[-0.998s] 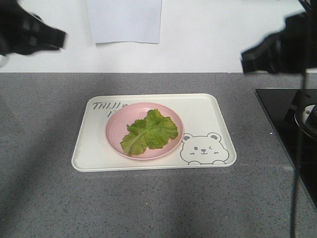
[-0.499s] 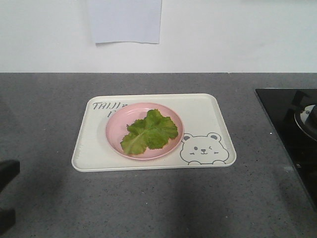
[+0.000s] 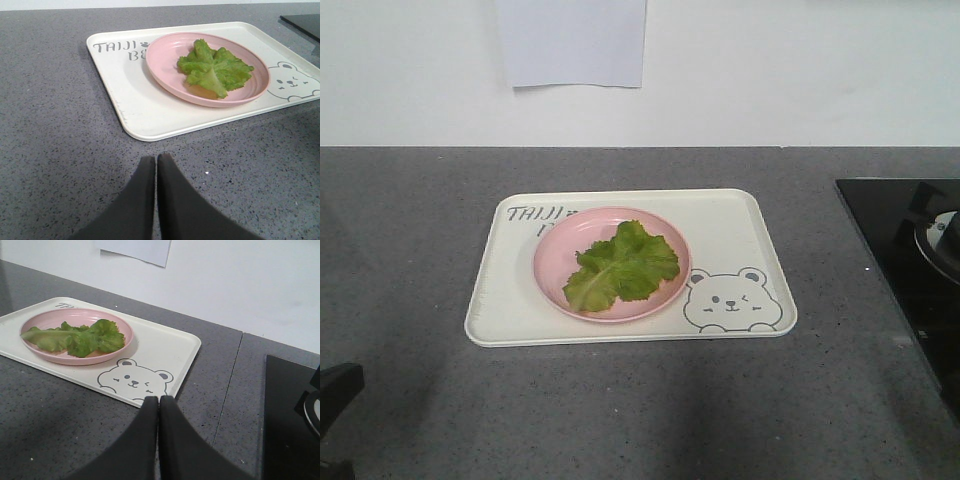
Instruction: Transfer vegetables to tray and serve
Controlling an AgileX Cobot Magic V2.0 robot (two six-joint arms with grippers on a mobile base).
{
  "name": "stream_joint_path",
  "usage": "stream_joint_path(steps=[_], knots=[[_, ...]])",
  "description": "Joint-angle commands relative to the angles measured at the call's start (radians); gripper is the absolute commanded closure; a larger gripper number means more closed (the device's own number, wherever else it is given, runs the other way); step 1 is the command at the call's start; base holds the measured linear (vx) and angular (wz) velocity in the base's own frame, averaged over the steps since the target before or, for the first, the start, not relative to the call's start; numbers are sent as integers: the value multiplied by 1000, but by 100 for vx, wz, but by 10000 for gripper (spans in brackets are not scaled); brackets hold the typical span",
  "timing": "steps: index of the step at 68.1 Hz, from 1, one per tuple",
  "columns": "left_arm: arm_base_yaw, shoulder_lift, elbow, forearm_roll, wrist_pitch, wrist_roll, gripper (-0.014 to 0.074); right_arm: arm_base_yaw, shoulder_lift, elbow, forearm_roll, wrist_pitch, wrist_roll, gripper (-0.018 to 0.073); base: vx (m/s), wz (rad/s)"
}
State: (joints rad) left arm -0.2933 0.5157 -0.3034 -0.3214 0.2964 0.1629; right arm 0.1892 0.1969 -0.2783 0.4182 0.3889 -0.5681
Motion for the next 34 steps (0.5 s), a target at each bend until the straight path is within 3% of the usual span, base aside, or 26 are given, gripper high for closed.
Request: stream_joint_path(steps=[1,34], knots=[[-3,0,-27,-17,-70,-2,603,-2,10,-25,13,-61,-6,565,0,0],[-3,0,-27,-17,-73,0,602,-2,10,-25,13,-61,-6,565,0,0]])
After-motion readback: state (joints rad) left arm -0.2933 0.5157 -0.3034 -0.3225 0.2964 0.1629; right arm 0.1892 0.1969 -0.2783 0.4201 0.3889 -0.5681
